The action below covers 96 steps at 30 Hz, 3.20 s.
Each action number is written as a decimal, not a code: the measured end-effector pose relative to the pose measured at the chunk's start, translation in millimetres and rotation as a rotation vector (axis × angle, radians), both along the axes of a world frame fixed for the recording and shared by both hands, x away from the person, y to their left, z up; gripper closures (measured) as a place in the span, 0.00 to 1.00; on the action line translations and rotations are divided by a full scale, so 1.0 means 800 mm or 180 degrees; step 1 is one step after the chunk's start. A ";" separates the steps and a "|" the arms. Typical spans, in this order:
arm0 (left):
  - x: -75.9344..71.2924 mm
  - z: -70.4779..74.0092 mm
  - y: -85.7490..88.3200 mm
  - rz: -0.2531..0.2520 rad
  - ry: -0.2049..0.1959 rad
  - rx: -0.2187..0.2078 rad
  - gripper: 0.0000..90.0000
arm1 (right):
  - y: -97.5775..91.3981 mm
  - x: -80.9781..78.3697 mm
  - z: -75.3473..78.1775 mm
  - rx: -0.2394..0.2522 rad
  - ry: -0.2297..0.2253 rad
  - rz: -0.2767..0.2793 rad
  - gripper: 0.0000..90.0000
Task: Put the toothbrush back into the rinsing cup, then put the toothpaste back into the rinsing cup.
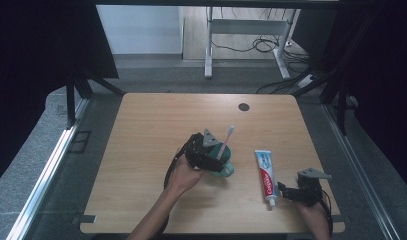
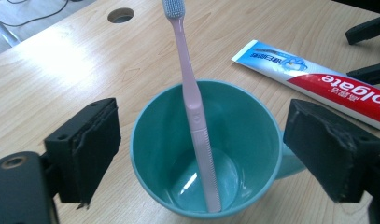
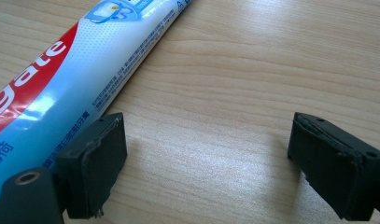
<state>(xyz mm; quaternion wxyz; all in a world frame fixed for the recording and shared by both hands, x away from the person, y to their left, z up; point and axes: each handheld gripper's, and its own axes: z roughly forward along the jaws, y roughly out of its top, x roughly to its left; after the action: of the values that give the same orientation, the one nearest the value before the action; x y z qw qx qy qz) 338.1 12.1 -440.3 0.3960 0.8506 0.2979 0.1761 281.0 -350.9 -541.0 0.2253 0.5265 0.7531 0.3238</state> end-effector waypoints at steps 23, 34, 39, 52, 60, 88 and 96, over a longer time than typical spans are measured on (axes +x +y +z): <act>-0.014 0.004 0.035 0.0014 0.0006 -0.0049 0.02 | 0.000 0.000 0.000 -0.0001 0.0001 -0.0001 0.13; -0.024 0.003 0.057 0.0061 0.0000 -0.0033 0.02 | 0.000 0.000 0.000 -0.0004 -0.0003 0.0002 0.13; -0.029 0.003 0.065 0.0082 -0.0004 -0.0049 0.02 | 0.000 0.000 0.000 -0.0001 0.0001 -0.0001 0.13; -0.040 -0.004 0.085 0.0121 0.0007 -0.0037 0.03 | 0.000 0.000 0.000 -0.0001 -0.0001 0.0000 0.13; -0.050 -0.005 0.097 0.0125 -0.0006 -0.0106 0.03 | 0.000 0.000 0.000 -0.0002 -0.0001 0.0000 0.13; -0.080 -0.078 0.132 0.0293 0.0154 -0.0169 0.04 | 0.000 0.000 0.000 -0.0007 -0.0003 0.0005 0.13; -0.085 -0.094 0.131 0.0330 0.0170 -0.0042 0.04 | 0.000 0.000 0.000 0.0005 0.0007 -0.0007 0.10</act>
<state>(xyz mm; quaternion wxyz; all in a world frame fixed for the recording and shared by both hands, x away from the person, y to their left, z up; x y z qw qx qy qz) 269.8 117.3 -515.9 0.3839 0.8357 0.3531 0.1717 280.9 -351.3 -541.0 0.2244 0.5279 0.7526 0.3236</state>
